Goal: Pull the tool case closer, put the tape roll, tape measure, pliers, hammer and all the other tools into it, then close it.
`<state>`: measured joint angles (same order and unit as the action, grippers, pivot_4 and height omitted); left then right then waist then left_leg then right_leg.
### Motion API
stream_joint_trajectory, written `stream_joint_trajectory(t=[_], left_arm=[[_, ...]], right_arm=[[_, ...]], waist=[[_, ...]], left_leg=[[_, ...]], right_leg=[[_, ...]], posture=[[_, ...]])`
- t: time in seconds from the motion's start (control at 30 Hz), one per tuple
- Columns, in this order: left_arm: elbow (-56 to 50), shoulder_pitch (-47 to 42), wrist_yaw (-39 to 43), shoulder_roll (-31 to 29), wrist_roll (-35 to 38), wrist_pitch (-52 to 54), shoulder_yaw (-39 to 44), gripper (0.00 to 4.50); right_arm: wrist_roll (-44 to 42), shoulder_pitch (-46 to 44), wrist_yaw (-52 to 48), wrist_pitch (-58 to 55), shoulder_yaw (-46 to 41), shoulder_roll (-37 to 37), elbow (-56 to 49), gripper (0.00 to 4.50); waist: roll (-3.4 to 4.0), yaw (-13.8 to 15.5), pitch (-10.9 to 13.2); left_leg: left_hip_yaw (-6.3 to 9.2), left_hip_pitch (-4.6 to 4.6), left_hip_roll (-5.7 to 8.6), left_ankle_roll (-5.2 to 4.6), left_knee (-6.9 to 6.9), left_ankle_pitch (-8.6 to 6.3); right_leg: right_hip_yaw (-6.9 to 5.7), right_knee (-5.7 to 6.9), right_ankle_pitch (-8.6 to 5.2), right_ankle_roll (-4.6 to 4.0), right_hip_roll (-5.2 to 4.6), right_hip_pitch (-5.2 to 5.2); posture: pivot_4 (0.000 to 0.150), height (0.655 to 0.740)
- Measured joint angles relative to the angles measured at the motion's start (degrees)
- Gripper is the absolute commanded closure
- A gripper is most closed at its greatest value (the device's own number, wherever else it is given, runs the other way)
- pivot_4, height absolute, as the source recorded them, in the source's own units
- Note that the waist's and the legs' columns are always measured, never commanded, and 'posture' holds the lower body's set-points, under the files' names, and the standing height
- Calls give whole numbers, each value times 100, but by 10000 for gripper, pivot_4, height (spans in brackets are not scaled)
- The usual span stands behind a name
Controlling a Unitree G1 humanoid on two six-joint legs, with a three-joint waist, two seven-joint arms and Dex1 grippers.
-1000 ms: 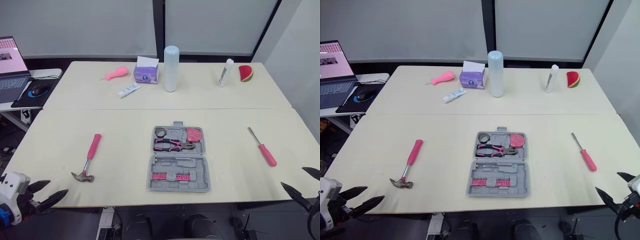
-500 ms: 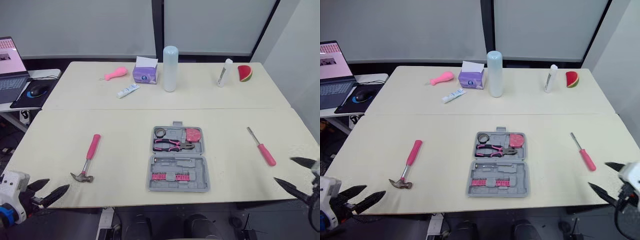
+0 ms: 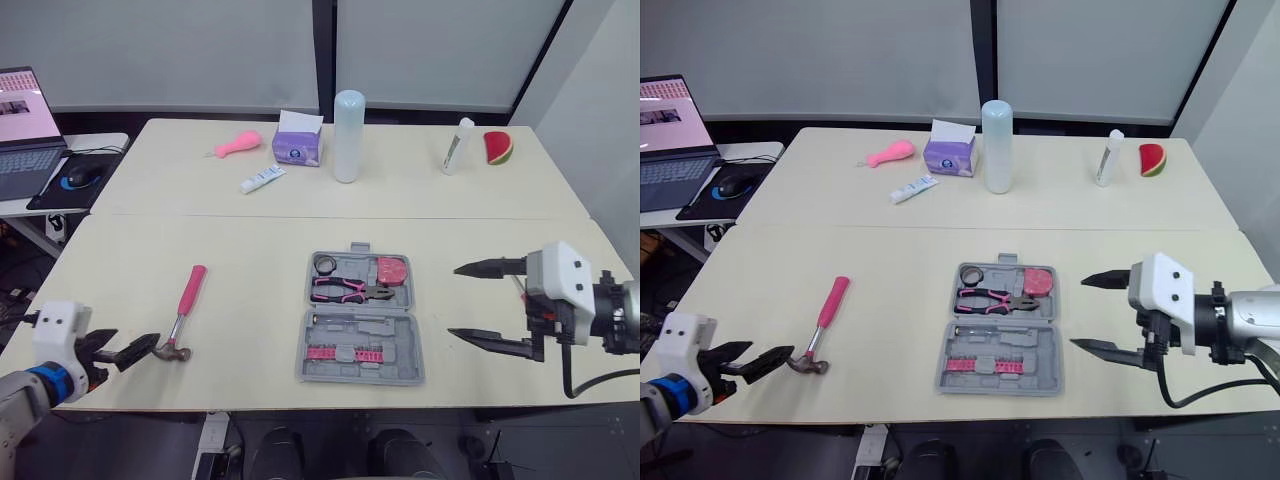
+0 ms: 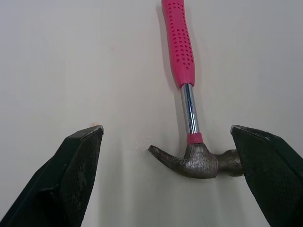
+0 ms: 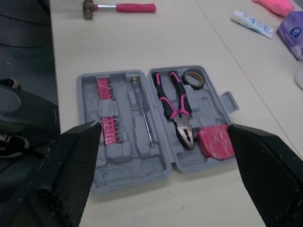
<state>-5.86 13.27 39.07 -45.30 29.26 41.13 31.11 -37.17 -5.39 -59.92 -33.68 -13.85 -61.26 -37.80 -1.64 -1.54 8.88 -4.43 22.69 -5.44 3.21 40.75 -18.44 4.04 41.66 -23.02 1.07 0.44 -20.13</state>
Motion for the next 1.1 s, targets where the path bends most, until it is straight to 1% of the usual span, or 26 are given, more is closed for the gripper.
stream_joint_trajectory(t=[0.1, 0.27, 0.5, 0.7, 0.73, 0.77, 0.9, 1.1], left_arm=[[-47, -173, -186, 8, -119, 106, -234, 0], [33, -931, -722, 221, -359, 396, -726, 0], [454, -1567, -1247, 368, -609, 876, -1099, 0], [548, -1759, -1351, 499, -681, 1130, -1331, 0], [546, -1783, -1371, 519, -694, 1156, -1346, 4114], [546, -1820, -1429, 542, -731, 1208, -1377, 6007], [523, -1886, -1588, 645, -840, 1258, -1449, 18402], [288, -1845, -1591, 742, -891, 1444, -1522, 35381]], right_arm=[[-12, -457, 3, -49, 393, 67, 22, 258], [-68, -1227, 17, -134, 1072, 402, 45, 258], [-63, -1339, 22, -231, 1309, 492, 62, 258], [-64, -1391, 54, -325, 1310, 516, 56, 258], [-66, -1393, 73, -333, 1310, 518, 45, 0], [-69, -1392, 91, -349, 1310, 520, 38, 0], [-109, -1392, 127, -430, 1310, 520, 12, 0], [-135, -1391, 131, -476, 1308, 518, -27, 0]], waist=[[0, -8, 0], [-1, 4, -1], [-5, 0, -3], [-5, -4, -3], [-4, -4, -4], [-4, -4, -4], [6, 12, -9], [14, 12, -14]], left_leg=[[1, 0, -2, 0, 0, 0], [10, 7, -1, 8, 7, 5], [15, 14, -1, 11, 8, 7], [23, 13, -1, 12, 8, 8], [24, 12, -1, 12, 9, 8], [24, 12, 0, 12, 9, 8], [24, 12, 6, 12, 11, 8], [25, 10, 8, 12, 11, 8]], right_leg=[[-1, 1, 0, 0, 0, -2], [-9, 4, 0, 0, -1, -4], [-12, 3, 0, 0, -4, -9], [-22, 9, 0, 0, -4, -7], [-23, 9, 0, 0, -4, -5], [-23, 9, 0, 0, -4, -5], [-22, 9, 0, 0, -9, -2], [-22, 8, 0, 0, -9, 1]], posture=[[1500, 7075], [1500, 7075], [1500, 7075], [1500, 7075], [1500, 7075], [1500, 7075], [1500, 7075], [1500, 7075]])
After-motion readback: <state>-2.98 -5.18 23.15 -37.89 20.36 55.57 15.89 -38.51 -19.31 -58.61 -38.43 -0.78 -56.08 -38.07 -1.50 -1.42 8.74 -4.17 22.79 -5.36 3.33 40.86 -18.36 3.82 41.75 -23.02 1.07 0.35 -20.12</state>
